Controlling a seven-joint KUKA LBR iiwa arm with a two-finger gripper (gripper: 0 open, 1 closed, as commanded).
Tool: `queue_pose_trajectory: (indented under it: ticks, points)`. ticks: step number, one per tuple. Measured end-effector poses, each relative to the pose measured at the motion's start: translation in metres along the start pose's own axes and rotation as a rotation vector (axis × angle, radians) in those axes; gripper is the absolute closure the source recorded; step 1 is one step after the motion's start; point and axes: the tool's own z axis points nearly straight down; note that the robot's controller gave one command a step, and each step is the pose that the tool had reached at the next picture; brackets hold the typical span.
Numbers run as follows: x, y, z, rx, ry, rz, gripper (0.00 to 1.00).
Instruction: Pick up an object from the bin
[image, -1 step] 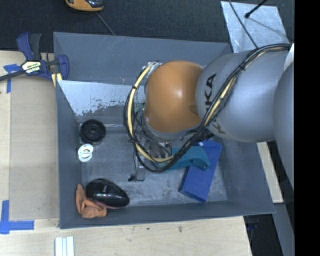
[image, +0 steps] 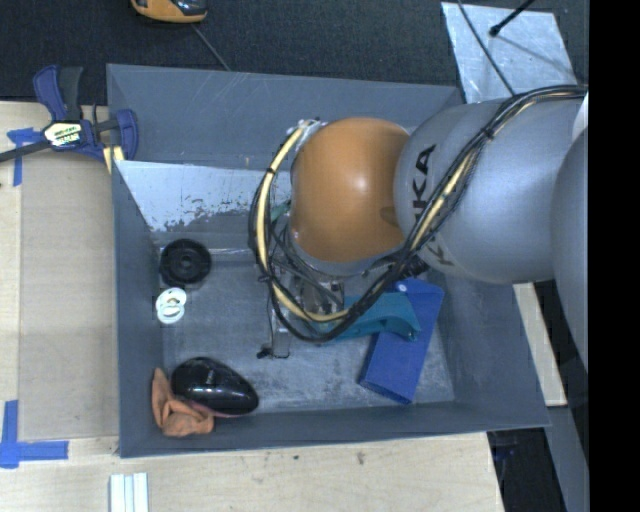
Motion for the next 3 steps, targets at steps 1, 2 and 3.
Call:
queue_pose_trajectory:
  ticks: [1, 2, 3]
  points:
    - [-0.03, -0.04, -0.038, 0.0, 0.002, 0.042, 0.0]
    - [-0.053, -0.057, -0.051, 0.002, -0.007, 0.199, 0.0]
    - [-0.046, -0.079, -0.028, 0.0, -0.001, 0.112, 0.0]
